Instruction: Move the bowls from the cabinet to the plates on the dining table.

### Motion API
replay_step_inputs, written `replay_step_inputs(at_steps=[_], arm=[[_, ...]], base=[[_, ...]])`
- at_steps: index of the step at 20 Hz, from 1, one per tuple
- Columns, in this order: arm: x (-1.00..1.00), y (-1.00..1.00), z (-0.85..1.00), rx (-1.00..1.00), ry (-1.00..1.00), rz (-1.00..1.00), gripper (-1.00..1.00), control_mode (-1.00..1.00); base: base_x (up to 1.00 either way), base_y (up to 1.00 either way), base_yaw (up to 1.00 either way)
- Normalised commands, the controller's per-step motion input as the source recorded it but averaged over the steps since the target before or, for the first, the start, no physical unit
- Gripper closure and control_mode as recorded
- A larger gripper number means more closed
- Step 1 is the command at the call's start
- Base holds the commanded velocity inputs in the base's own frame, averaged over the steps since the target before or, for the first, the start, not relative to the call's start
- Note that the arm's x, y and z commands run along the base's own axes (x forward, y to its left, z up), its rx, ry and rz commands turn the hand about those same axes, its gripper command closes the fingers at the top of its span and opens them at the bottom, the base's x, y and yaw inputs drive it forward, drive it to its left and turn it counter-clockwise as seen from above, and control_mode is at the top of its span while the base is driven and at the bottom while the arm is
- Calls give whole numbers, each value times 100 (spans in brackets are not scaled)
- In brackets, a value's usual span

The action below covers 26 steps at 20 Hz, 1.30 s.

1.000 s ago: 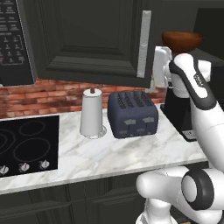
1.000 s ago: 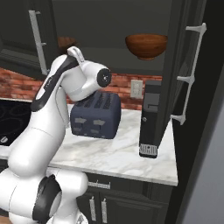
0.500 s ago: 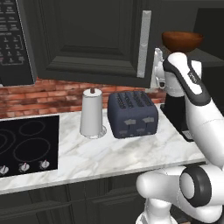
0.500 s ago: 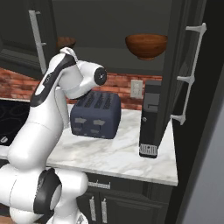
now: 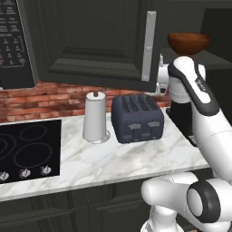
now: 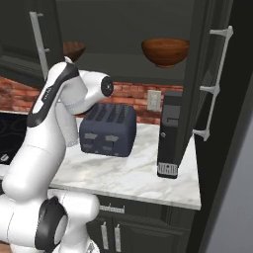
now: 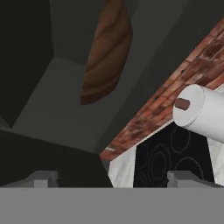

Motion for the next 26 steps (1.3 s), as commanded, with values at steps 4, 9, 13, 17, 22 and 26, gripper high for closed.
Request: replay_step_inputs(at_steps=[4, 9, 13, 17, 22, 26], arm=[[-61, 39, 0, 0, 0, 16, -100, -100], [-47, 46, 0, 0, 0, 17, -100, -100], [-27, 59, 0, -2, 0, 16, -100, -100], [-12, 71, 0, -4, 0, 16, -100, -100], [-6, 83, 0, -8, 0, 13, -100, -100], [-6, 89, 0, -10, 0, 12, -100, -100]], base=[[0, 0, 0], [0, 0, 0], [0, 0, 0], [0, 0, 0], [0, 0, 0], [0, 0, 0]])
